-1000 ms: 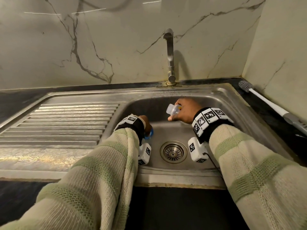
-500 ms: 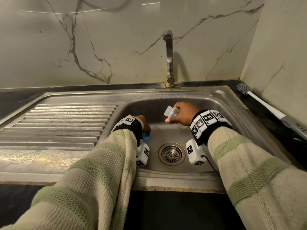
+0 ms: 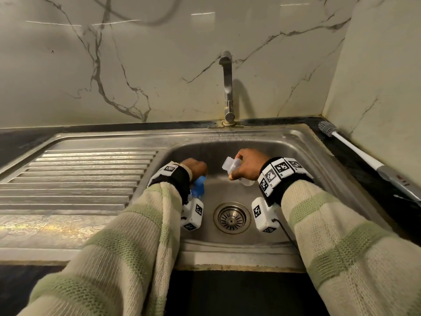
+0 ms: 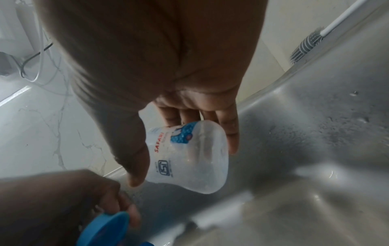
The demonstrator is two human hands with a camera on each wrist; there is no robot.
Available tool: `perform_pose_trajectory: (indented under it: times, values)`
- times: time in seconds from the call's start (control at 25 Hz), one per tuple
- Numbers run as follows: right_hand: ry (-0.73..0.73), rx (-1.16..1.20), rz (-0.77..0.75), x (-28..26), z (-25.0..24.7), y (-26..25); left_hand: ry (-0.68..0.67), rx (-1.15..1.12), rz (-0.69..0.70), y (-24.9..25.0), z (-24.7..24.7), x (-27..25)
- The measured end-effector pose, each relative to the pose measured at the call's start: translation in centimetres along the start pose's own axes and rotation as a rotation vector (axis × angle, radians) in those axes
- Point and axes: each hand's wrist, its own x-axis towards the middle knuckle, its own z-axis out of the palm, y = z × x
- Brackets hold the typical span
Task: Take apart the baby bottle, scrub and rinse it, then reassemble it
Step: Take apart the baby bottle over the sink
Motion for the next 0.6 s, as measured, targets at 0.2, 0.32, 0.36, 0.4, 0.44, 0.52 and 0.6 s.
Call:
perform_pose_trajectory:
  times: [0.2,0.32,0.36,0.4,0.44,0.52,0.6]
  values:
    - [-0.014,0.024,0.060,0.4,0.3,1.5,0.084,-0.340,-0.016,0.7,-0.4,0.1]
    - [-0.067,-0.076,0.224,0.9,0.3,3.9,0.081,-0.399,-0.079,0.6,-0.1,0.2]
    - [-0.073,-0.101,0.270,1.1,0.3,4.7,0.080,-0.397,-0.075,0.6,0.0,0.3]
    - [-0.072,-0.126,0.302,1.2,0.3,5.2,0.091,-0.387,-0.065,0.6,0.1,0.3]
    - [-0.067,-0.139,0.322,1.2,0.3,5.5,0.104,-0.362,-0.047,0.6,0.1,0.4]
    - [-0.069,-0.174,0.337,1.4,0.4,6.0,0.129,-0.316,-0.017,0.6,0.2,0.6]
    - [-0.070,-0.232,0.337,2.5,0.9,6.8,0.112,-0.263,0.011,0.6,0.2,0.8]
